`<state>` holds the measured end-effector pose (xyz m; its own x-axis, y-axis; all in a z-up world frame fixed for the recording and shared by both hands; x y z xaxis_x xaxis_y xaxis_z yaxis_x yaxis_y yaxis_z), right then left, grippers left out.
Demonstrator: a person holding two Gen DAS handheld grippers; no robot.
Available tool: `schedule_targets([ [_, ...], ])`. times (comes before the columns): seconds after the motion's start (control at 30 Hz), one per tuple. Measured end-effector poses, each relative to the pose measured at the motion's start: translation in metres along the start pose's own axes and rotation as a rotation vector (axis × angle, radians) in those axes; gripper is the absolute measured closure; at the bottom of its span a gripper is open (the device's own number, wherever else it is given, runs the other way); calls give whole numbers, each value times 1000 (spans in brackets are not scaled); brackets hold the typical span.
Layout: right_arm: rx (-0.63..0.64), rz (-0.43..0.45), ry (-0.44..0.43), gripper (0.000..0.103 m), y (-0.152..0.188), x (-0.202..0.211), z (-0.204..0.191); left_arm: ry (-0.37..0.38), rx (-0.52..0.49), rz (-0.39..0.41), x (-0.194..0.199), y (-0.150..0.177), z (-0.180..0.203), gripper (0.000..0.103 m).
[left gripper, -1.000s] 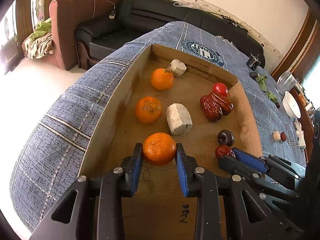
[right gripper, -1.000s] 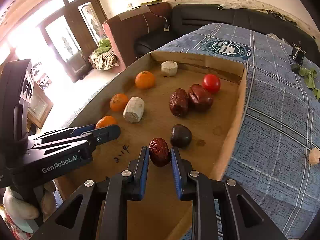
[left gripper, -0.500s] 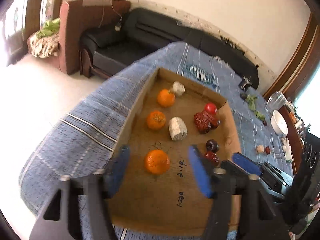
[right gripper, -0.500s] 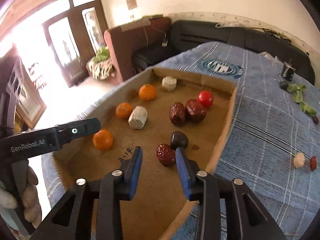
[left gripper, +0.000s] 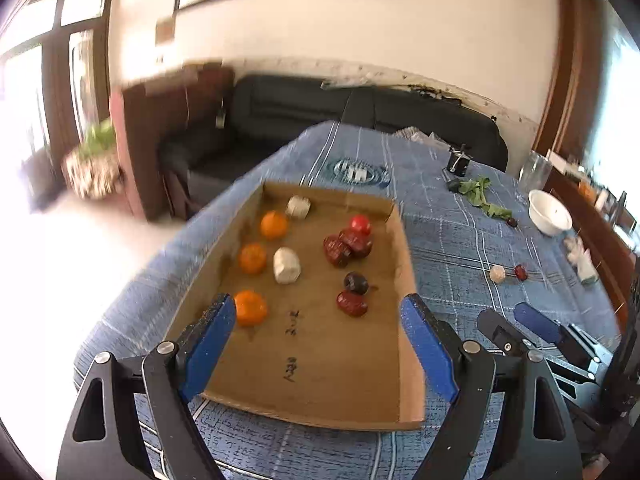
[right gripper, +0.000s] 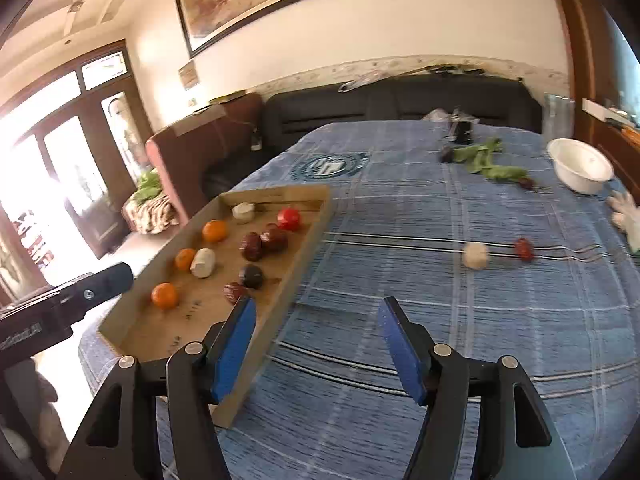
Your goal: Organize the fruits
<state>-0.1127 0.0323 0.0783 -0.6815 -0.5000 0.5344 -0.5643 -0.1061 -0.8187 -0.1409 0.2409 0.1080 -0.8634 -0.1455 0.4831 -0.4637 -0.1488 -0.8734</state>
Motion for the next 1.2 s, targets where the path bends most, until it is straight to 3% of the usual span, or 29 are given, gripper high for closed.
schedule_targets([
  [0.17, -23, 6, 5, 32, 2, 9, 14, -60, -96, 27, 5, 3, 26, 19],
  [0.33, -24, 13, 14, 29, 5, 13, 20, -68, -138, 13, 3, 7, 41, 19],
  [1.2, -73, -42, 27, 25, 16, 4, 34, -52, -194, -24, -11, 18, 61, 19],
])
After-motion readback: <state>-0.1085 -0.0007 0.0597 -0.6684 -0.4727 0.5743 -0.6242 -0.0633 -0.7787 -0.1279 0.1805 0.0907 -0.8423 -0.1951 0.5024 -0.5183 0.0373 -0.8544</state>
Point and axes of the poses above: each gripper's, at about its wrist camera, not at the fingertips, and x roughly against the way its jaws point, z to its right, y to its underside, the point moved 1 cm from there along -x, roughly the way its jaws point, and after that the axes turned 9 degrees about z, right-handed, at the moved point
